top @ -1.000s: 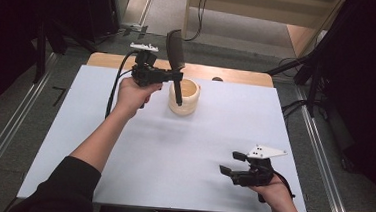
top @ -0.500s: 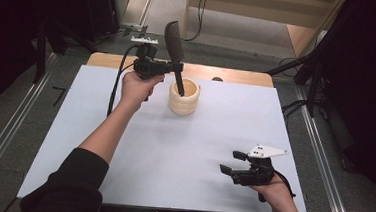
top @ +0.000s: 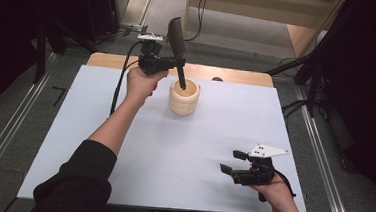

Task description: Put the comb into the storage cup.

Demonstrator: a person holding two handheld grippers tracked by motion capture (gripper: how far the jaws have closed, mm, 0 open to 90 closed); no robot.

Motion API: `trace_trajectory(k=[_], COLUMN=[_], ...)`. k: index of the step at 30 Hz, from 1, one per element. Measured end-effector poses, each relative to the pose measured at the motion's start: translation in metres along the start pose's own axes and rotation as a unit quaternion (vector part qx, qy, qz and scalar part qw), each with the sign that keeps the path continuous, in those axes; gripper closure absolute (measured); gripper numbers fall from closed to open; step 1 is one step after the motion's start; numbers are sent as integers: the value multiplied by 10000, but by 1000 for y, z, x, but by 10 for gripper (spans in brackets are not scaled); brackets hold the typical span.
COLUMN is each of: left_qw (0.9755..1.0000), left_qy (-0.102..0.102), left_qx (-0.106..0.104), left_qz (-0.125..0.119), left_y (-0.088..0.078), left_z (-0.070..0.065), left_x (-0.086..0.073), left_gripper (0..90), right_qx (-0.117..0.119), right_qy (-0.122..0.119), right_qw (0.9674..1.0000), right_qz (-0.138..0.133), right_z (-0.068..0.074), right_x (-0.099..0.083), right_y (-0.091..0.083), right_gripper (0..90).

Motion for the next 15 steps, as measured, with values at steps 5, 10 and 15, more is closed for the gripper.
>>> trace_trajectory(k=[5, 10, 15], left_qw=[10000, 9999, 9999], left_qy=[34, 116, 134], left_qx=[39, 71, 86], left_qz=[9, -30, -31], left_y=[4, 8, 13], left_z=[4, 5, 6], left_x=[-4, -6, -10], left_gripper=[733, 733, 732], right_qx=[-6, -1, 2], right_qy=[-27, -44, -43], right_qw=[10000, 10000, 10000], right_qz=[0, -11, -20], right_z=[0, 0, 0], right_x=[0, 1, 1], right_y=[0, 0, 0], right_gripper=[222, 222, 222])
Point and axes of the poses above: each handheld gripper's, and its own axes: y roughly forward along the jaws, x roughly out of its top, z roughly to its left, the point moved 6 cm from there along y, roughly forward along the jaws, and after that the axes turned 11 degrees about -z, right-handed, at the moved point
